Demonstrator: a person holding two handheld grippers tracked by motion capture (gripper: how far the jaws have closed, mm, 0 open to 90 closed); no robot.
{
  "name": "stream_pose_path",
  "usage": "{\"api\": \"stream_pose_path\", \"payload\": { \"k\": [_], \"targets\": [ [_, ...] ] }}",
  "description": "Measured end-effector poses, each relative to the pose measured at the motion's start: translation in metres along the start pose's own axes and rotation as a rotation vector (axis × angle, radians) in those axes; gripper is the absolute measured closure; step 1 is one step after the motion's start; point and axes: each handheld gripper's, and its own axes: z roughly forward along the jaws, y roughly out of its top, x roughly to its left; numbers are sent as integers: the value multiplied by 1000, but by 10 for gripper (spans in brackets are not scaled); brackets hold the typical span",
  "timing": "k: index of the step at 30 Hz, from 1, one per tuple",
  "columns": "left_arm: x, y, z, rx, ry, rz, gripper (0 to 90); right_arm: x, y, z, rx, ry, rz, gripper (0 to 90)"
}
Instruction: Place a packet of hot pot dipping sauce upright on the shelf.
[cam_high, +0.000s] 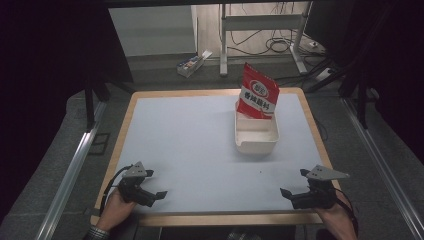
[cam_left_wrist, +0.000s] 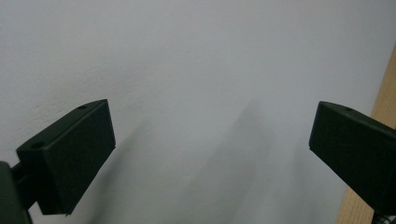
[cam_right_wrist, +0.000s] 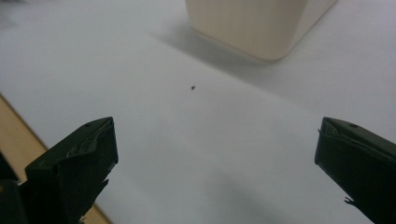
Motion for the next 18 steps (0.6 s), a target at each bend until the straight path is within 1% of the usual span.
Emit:
{"api": "stream_pose_path", "payload": {
  "k": [4, 7, 9, 10, 12, 16, 18],
  "targets": [
    [0, 0, 0, 1, -1, -1, 3, 4, -10, -2, 29, 9, 4, 0],
    [0, 0, 0, 2, -1, 1, 3, 6, -15, -4, 39, 23, 21, 0],
    [0, 0, 0, 2, -1, 1, 3, 6, -19, -4, 59, 30, 29, 0],
    [0, 0, 0, 3, -1, 1, 3, 7, -19, -5, 47, 21, 28, 0],
    [0, 0, 0, 4, -1, 3, 3, 6, -19, -6, 40, 25, 29, 0],
    [0, 0, 1, 3, -2, 4, 4, 3, -20, -6, 40, 36, 62, 0],
    [0, 1, 1, 3, -3, 3, 4, 2, -20, -6, 38, 36, 66, 0]
  ]
}}
